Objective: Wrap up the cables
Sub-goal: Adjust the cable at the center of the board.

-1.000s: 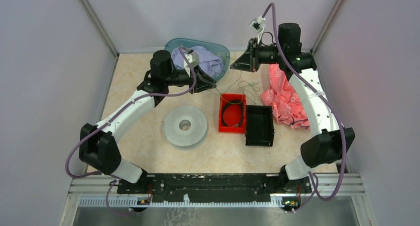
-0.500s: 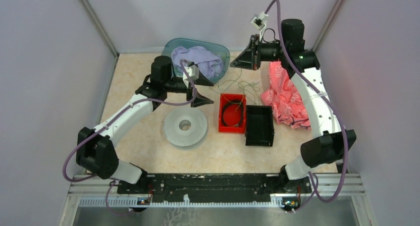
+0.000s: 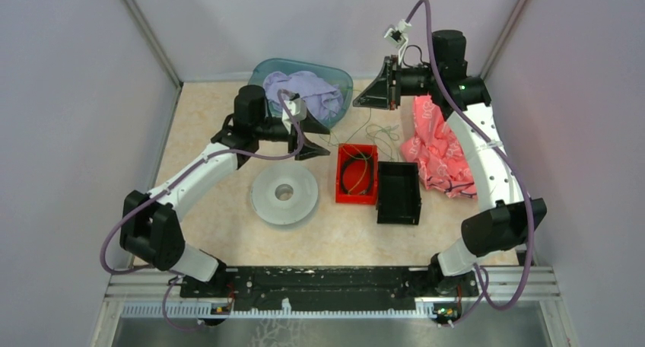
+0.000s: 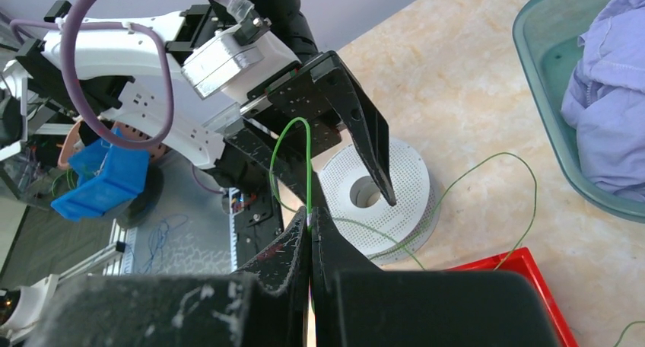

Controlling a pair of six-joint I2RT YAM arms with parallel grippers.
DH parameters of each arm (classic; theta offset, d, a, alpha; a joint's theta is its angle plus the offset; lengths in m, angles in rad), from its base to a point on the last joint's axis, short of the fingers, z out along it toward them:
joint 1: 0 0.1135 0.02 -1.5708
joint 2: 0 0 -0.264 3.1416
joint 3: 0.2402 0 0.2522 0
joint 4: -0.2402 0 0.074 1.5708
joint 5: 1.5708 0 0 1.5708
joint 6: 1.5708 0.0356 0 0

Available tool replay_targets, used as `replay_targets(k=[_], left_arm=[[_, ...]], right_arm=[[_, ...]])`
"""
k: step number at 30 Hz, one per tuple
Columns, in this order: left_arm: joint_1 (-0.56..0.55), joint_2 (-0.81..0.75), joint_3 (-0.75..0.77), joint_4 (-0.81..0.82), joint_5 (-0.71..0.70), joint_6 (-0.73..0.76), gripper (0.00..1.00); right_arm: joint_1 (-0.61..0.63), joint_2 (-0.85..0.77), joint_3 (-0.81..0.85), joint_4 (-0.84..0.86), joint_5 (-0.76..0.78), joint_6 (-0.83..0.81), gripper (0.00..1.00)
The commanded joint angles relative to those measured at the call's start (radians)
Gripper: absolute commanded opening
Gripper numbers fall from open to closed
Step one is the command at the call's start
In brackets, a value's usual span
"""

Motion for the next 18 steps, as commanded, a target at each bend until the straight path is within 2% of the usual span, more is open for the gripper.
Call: replay_targets(k=[1, 4, 7, 10, 12, 15, 18], left_arm=[[-0.008, 0.040, 0.012, 0.164, 0.008, -0.138, 0.59], [-0.014, 0.079, 0.024, 0.242, 0.030, -0.248, 0.53], [-0.024, 0.091, 0.028, 0.262, 0.068, -0.272, 0.64], [-0.029, 0.080, 0.012, 0.260, 0.095, -0.252, 0.72], [-0.029, 0.067, 0.000, 0.250, 0.099, -0.224, 0.75], [-0.029, 0.046, -0.003, 0.171, 0.106, -0.125, 0.76], [-0.029, 0.036, -0.004, 0.146, 0.106, -0.095, 0.72]], right_arm=[[0.010, 0.001, -0.006, 0.051, -0.037, 0.019, 0.00], [0.012, 0.001, -0.023, 0.074, -0.045, 0.038, 0.00], [0.012, 0.001, -0.028, 0.075, -0.041, 0.038, 0.00], [0.012, -0.003, -0.029, 0.073, -0.037, 0.036, 0.00], [0.012, -0.003, -0.029, 0.073, -0.035, 0.035, 0.00], [0.012, 0.002, -0.025, 0.070, -0.034, 0.034, 0.00], [0.012, 0.005, -0.023, 0.075, -0.038, 0.040, 0.00]])
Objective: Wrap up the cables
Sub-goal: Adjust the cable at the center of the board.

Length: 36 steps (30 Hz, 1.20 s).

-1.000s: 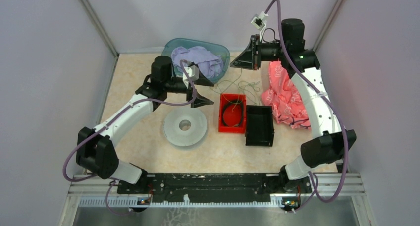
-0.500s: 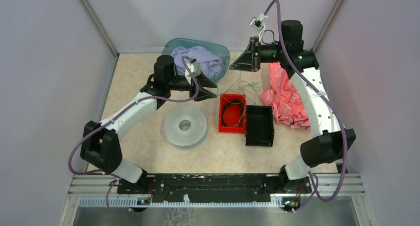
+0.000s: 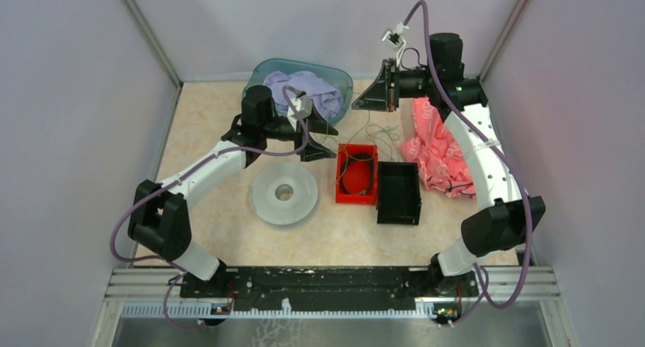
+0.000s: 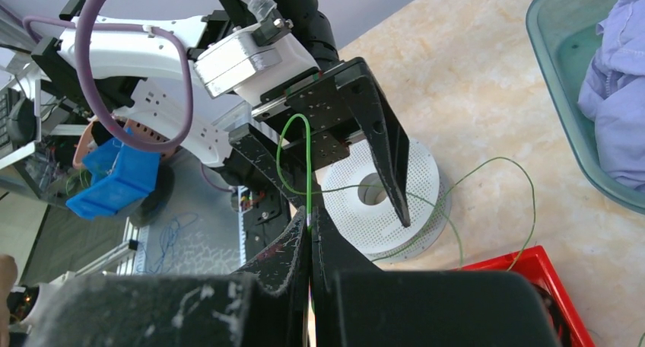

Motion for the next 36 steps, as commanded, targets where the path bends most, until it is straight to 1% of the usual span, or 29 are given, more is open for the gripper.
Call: replay_targets(k=[1, 4, 7, 11, 14, 16, 19, 22, 24, 26, 29, 32, 36], left_arm=[[-0.004, -0.043, -0.002, -0.035, 0.039, 0.080, 0.69], [-0.004, -0.029, 0.017, -0.025, 0.021, 0.049, 0.57], [-0.005, -0.006, 0.030, 0.015, 0.000, -0.011, 0.39], [-0.004, -0.001, 0.038, 0.008, -0.022, -0.011, 0.19], [-0.004, -0.023, 0.037, -0.049, -0.046, 0.046, 0.08], [-0.003, -0.048, 0.037, -0.097, -0.085, 0.087, 0.01], [-0.003, -0.089, 0.047, -0.157, -0.192, 0.088, 0.00], [-0.002, -0.105, 0.097, -0.216, -0.295, 0.022, 0.00], [-0.003, -0.097, 0.147, -0.274, -0.332, -0.017, 0.00], [-0.002, -0.087, 0.202, -0.343, -0.315, -0.023, 0.00], [-0.002, -0.096, 0.233, -0.406, -0.261, -0.009, 0.00], [-0.005, -0.134, 0.215, -0.397, -0.227, -0.003, 0.00], [-0.003, -0.173, 0.217, -0.405, -0.227, 0.017, 0.00]], right_arm=[[0.006, 0.003, 0.012, 0.048, -0.022, 0.016, 0.00], [0.006, 0.002, 0.009, 0.054, -0.026, 0.023, 0.00], [0.006, -0.005, 0.001, 0.053, -0.023, 0.021, 0.00], [0.005, -0.022, 0.003, 0.016, 0.017, -0.020, 0.00], [-0.010, -0.031, 0.023, -0.044, 0.124, -0.070, 0.00], [-0.014, -0.036, 0.049, -0.099, 0.260, -0.128, 0.00], [-0.014, -0.046, 0.063, -0.133, 0.485, -0.189, 0.00], [-0.001, -0.048, 0.067, -0.130, 0.663, -0.246, 0.00], [0.014, -0.046, 0.070, -0.117, 0.776, -0.281, 0.00], [0.018, -0.044, 0.063, -0.088, 0.891, -0.312, 0.00], [0.018, -0.047, 0.040, -0.036, 1.026, -0.366, 0.02], [0.018, -0.058, -0.005, 0.031, 1.148, -0.429, 0.05], [0.018, -0.060, -0.035, 0.092, 1.268, -0.508, 0.09]])
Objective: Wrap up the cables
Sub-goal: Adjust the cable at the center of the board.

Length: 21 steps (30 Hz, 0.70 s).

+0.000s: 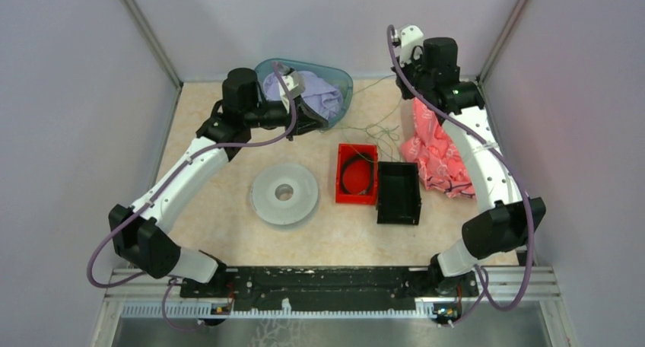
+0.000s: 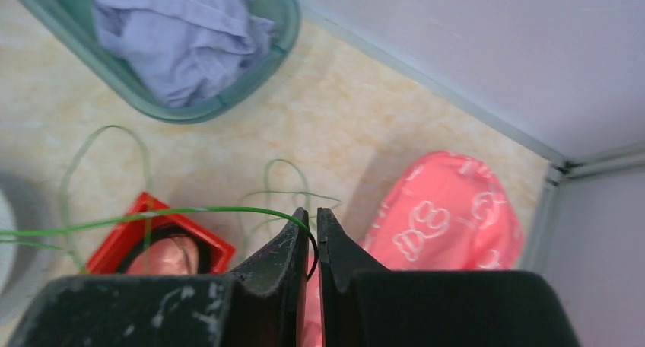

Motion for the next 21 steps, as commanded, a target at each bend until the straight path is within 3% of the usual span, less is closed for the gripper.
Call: replay_targets(k=[1, 8, 17, 21], left_arm=[[-0.003, -0.065, 0.020, -0.061, 0.032, 0.024, 0.00], [-0.002, -0.091, 0.067, -0.158, -0.016, 0.109, 0.00], [-0.003, -0.128, 0.094, -0.183, -0.359, 0.187, 0.00], [-0.002, -0.136, 0.097, -0.194, -0.384, 0.208, 0.00]], right_arm=[[0.001, -0.044, -0.015, 0.137, 0.246, -0.130, 0.10], [-0.001, -0.038, -0.027, 0.223, 0.412, -0.266, 0.16], [-0.033, -0.036, -0.050, 0.311, 0.570, -0.465, 0.24], [-0.045, -0.043, -0.072, 0.307, 0.565, -0.496, 0.27]])
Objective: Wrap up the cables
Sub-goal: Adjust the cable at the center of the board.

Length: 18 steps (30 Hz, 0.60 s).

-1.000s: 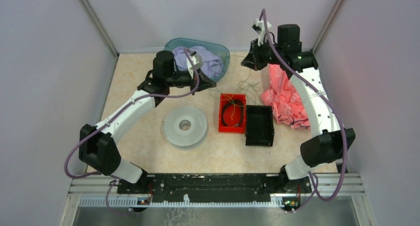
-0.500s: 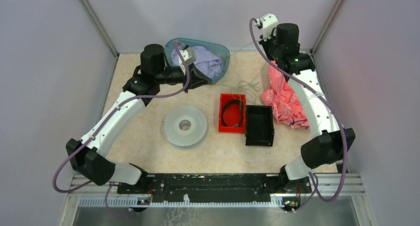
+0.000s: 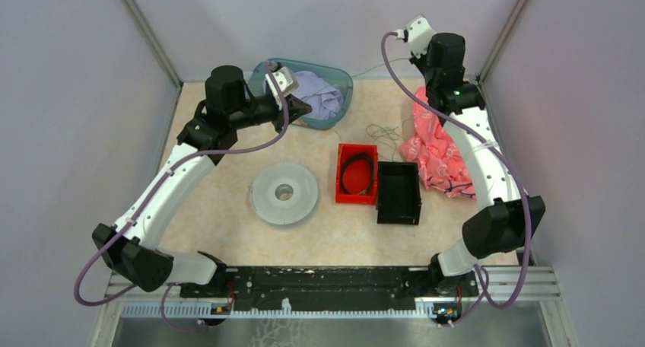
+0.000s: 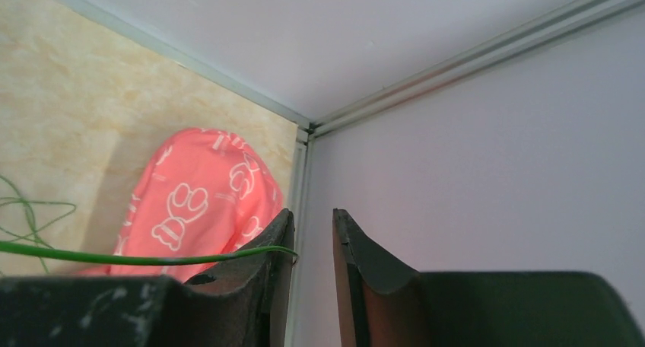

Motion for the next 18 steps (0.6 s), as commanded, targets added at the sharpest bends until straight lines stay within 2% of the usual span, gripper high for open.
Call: replay_targets(k=[1, 3, 5, 7, 11, 15, 18], left_arm=[[-0.002, -0.029, 0.030, -0.025, -0.076, 0.040, 0.00], [-0.003, -0.020, 0.027, -0.019, -0.034, 0.019, 0.00], [-0.004, -0.005, 0.017, -0.003, 0.005, -0.011, 0.00], [-0.004, 0.016, 0.006, 0.005, 0.042, -0.038, 0.00], [-0.012, 0.068, 0.009, -0.010, 0.112, -0.066, 0.00], [-0.031, 0.114, 0.024, -0.061, 0.203, -0.060, 0.00], [-0.060, 0.134, 0.034, -0.117, 0.261, -0.026, 0.00]], right_arm=[[-0.015, -0.042, -0.019, 0.033, 0.021, -0.067, 0.27], [-0.014, -0.052, -0.020, -0.092, -0.115, -0.035, 0.31], [-0.014, -0.067, -0.038, -0.218, -0.326, -0.014, 0.36], [-0.014, -0.092, -0.090, -0.291, -0.541, 0.004, 0.49], [-0.011, -0.149, -0.211, -0.309, -0.821, 0.037, 0.71], [-0.010, -0.181, -0.211, -0.310, -1.034, 0.070, 0.81], [0.001, -0.179, -0.171, -0.306, -1.179, 0.088, 0.83]])
